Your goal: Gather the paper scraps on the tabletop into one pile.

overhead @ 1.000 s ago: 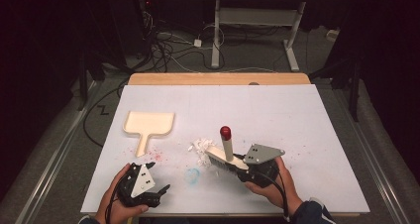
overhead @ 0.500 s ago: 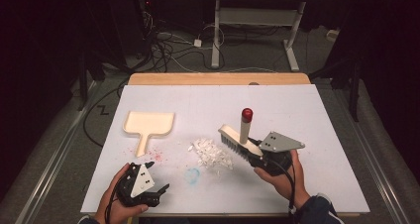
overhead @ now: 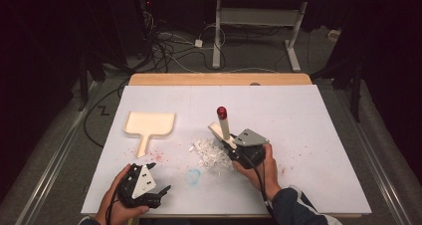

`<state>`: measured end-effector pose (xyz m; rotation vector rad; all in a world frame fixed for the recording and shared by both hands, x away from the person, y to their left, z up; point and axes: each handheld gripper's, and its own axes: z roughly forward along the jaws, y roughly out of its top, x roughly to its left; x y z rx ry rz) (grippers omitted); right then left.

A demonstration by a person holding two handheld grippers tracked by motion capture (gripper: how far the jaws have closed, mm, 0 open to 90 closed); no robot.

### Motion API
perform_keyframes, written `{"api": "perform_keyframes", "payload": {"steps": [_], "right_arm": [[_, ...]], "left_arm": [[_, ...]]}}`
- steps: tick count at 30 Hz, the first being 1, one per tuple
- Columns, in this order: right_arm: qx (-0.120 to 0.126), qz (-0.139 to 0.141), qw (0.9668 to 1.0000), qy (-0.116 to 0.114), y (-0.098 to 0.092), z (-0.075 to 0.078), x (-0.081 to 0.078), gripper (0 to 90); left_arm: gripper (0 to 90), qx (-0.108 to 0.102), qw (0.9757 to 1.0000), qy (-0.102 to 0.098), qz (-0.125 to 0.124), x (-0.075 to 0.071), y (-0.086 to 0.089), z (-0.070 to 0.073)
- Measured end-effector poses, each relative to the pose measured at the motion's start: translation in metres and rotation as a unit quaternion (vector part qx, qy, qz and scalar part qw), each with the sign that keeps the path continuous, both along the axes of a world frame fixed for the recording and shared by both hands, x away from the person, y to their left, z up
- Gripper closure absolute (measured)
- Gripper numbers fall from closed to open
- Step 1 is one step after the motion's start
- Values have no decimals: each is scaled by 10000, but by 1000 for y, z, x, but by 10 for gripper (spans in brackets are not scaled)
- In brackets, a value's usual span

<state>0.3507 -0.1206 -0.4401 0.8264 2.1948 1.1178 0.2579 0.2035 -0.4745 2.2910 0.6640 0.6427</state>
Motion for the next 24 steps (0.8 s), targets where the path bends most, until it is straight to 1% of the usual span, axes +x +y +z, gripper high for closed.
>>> {"api": "perform_keyframes", "payload": {"steps": [1,3,6,8,10,11,13,15,19,20,22,24], "right_arm": [[9,22,10000,-1,6,-1,0,674],[-31,72,9999,-77,17,-2,-1,673],[-7,112,9999,-119,27,-2,-1,674],[19,148,9997,-195,27,0,-2,674],[102,177,9996,-209,23,4,-2,674],[132,147,9995,-237,21,7,-3,674],[179,141,9994,-272,14,12,-3,674],[253,206,9992,-235,4,18,-6,674],[307,428,9984,-220,-24,30,-14,674],[302,455,9983,-187,-31,32,-17,674],[273,574,9980,-27,-47,38,-23,674],[224,616,9978,30,-59,40,-30,674]], "left_arm": [[168,-1,10000,-4,1,0,0,0],[168,-6,10000,-2,-4,0,0,0],[168,-4,10000,-6,-11,0,1,0],[168,-11,10000,-6,-8,-1,1,0],[168,-16,10000,-1,-7,-1,1,0],[168,-7,10000,2,0,-1,1,0],[168,0,10000,-5,2,-1,1,1],[168,4,10000,-27,3,-2,1,1],[168,10,10000,-23,25,-2,2,1],[168,-1,10000,-24,32,-2,1,1],[168,10,10000,-34,22,-3,1,1],[168,30,10000,-40,20,-3,1,2]]}}
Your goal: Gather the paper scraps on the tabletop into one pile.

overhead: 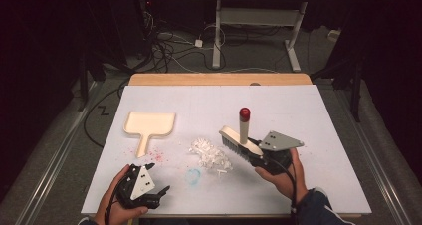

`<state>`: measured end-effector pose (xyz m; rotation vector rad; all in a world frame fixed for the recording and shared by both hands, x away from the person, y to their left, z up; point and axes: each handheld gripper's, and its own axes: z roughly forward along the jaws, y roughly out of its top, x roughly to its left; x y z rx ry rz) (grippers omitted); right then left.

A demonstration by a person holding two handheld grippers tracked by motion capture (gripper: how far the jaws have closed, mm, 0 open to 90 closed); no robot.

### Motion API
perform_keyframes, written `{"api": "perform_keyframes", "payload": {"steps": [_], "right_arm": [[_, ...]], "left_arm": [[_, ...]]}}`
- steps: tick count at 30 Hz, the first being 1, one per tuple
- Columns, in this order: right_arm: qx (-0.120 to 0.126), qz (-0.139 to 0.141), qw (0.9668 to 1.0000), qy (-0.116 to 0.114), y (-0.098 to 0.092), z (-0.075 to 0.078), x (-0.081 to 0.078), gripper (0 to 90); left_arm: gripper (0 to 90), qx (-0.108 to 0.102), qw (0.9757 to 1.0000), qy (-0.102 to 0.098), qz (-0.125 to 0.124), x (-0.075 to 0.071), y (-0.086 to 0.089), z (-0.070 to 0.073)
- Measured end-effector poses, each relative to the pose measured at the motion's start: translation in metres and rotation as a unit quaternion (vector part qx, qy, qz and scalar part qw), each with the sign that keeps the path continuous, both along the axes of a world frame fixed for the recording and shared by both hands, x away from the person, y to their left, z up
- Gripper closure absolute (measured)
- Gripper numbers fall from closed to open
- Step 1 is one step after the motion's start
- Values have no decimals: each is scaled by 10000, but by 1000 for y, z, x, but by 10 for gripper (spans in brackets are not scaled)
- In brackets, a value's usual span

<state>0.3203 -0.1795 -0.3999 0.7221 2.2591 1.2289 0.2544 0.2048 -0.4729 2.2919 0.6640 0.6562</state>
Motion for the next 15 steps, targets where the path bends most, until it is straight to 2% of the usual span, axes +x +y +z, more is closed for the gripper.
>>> {"api": "perform_keyframes", "payload": {"steps": [4,7,9,12,15], "right_arm": [[-60,62,9999,140,-22,0,-16,675],[-242,90,9992,320,-28,-8,-23,675],[-443,134,9981,417,-25,-15,-25,675],[-356,283,9974,557,-15,-23,-24,675],[-407,365,9973,482,2,-26,-24,675]], "left_arm": [[168,20,10000,20,-5,0,-1,0],[168,53,10000,15,-27,0,-2,0],[168,67,10000,9,-48,0,-3,0],[168,53,10000,10,-51,1,-3,0],[168,54,10000,21,-66,1,-3,-1]]}}
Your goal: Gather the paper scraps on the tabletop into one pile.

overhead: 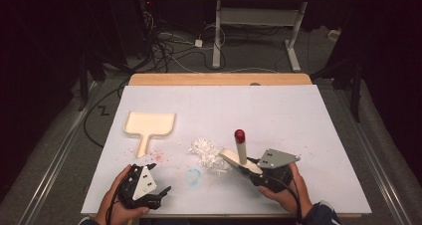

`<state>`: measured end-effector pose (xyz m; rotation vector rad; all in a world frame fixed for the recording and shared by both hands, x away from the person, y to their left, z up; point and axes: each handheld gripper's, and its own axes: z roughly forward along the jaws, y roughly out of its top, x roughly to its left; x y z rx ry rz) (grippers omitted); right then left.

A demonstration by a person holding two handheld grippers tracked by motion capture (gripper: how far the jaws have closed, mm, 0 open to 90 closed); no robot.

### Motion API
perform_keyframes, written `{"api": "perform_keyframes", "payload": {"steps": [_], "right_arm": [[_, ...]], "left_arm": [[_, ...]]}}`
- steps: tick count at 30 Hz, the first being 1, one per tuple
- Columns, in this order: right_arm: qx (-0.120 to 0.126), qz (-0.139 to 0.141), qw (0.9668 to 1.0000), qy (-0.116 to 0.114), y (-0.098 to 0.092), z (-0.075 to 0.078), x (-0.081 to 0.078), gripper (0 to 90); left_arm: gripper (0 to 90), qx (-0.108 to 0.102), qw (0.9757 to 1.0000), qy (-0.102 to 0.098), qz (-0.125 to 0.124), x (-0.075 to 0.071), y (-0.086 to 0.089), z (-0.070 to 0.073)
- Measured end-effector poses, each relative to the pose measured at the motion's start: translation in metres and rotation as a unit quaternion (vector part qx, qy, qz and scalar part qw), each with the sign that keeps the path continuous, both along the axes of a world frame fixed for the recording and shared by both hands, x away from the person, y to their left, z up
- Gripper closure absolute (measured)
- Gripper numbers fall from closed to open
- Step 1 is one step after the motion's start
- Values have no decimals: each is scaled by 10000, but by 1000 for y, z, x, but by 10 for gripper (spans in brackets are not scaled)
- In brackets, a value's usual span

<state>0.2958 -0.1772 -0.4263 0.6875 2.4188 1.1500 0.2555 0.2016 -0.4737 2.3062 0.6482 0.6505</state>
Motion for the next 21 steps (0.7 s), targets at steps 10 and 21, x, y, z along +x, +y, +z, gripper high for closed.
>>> {"api": "perform_keyframes", "payload": {"steps": [10,21], "right_arm": [[230,172,9995,-147,26,1,10,675],[656,415,9967,-237,-7,24,-4,675]], "left_arm": [[168,-30,10000,16,21,-1,1,-1],[168,-2,10000,15,51,0,1,-1]]}}
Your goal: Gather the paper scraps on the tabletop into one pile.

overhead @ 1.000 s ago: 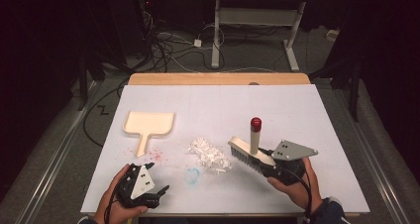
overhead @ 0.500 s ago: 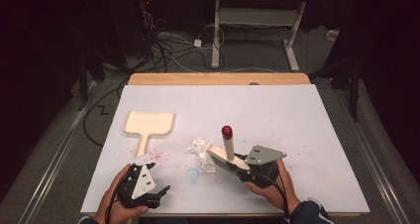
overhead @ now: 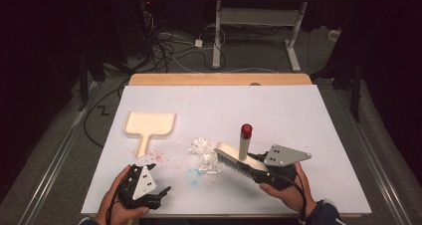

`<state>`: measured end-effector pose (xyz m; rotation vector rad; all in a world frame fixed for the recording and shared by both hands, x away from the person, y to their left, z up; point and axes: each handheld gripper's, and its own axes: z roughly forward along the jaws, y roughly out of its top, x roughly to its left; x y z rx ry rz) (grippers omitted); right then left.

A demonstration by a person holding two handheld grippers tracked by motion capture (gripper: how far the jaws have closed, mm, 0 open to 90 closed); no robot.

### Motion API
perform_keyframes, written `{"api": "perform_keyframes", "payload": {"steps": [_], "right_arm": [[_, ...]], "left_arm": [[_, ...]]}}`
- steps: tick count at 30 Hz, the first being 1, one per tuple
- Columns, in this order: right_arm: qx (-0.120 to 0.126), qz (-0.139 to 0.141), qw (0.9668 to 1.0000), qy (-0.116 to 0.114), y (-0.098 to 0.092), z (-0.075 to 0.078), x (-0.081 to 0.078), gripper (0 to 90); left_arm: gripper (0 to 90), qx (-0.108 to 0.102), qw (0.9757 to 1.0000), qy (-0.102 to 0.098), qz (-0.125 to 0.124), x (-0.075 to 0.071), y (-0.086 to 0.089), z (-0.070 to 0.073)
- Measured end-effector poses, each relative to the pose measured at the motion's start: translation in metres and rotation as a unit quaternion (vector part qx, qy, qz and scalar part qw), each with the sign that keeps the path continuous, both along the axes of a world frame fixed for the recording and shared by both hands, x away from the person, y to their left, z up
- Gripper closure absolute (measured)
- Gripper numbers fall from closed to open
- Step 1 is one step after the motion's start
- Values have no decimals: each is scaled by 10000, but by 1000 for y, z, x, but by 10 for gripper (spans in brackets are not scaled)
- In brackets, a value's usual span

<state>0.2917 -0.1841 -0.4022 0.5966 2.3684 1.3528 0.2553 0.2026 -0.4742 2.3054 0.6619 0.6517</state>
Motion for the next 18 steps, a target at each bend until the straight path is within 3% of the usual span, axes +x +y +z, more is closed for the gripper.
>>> {"api": "perform_keyframes", "payload": {"steps": [10,13,18], "right_arm": [[-340,735,9960,388,6,-19,-25,675],[-443,873,9946,349,12,-25,-22,675],[-510,691,9963,47,15,-28,-6,675]], "left_arm": [[168,-32,10000,0,34,-1,4,1],[168,-24,10000,-6,22,-1,2,1],[168,-48,10000,4,26,0,2,0]]}}
